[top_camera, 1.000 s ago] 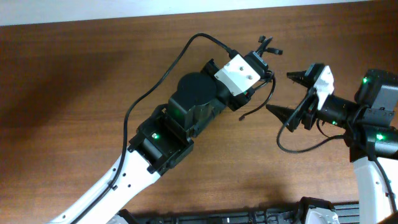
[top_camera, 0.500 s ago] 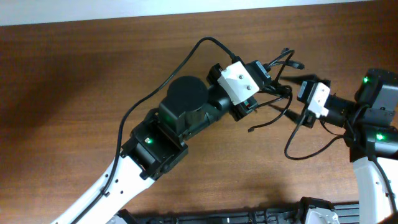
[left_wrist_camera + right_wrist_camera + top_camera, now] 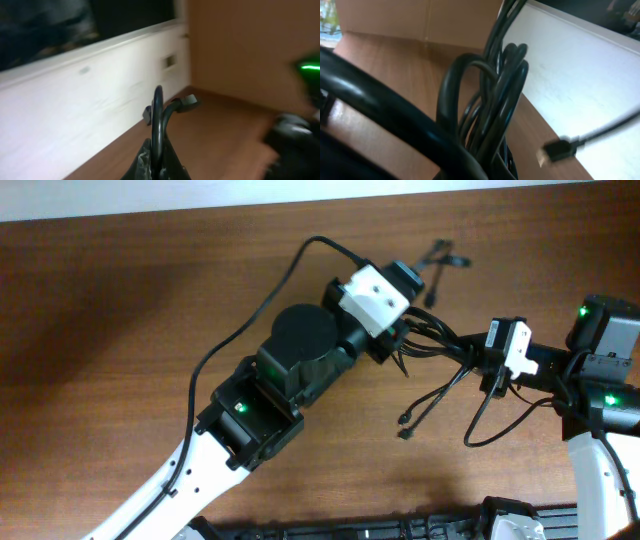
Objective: Untangle cables
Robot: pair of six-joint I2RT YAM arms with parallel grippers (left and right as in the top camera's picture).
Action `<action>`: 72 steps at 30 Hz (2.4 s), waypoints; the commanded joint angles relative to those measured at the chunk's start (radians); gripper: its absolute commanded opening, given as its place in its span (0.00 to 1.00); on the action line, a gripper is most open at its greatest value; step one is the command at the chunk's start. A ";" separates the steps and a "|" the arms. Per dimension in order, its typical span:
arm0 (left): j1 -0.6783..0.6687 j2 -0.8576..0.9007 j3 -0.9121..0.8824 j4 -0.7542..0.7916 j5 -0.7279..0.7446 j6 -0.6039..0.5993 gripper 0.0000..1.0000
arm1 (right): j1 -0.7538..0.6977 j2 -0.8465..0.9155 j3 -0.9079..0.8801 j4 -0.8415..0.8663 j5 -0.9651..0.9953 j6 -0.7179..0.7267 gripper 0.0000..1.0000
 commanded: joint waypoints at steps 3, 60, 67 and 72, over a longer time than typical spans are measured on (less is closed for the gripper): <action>0.009 -0.029 0.024 -0.077 -0.501 -0.122 0.00 | 0.005 -0.004 0.004 -0.018 0.002 0.009 0.04; 0.009 -0.063 0.024 -0.349 0.408 0.524 0.85 | 0.006 -0.004 0.004 -0.213 -0.083 -0.151 0.04; 0.009 -0.048 0.024 -0.358 0.540 0.536 0.76 | 0.006 -0.004 0.004 -0.202 -0.145 -0.232 0.04; 0.009 -0.037 0.024 -0.351 0.535 0.584 0.77 | 0.006 -0.004 0.004 -0.202 -0.145 -0.232 0.04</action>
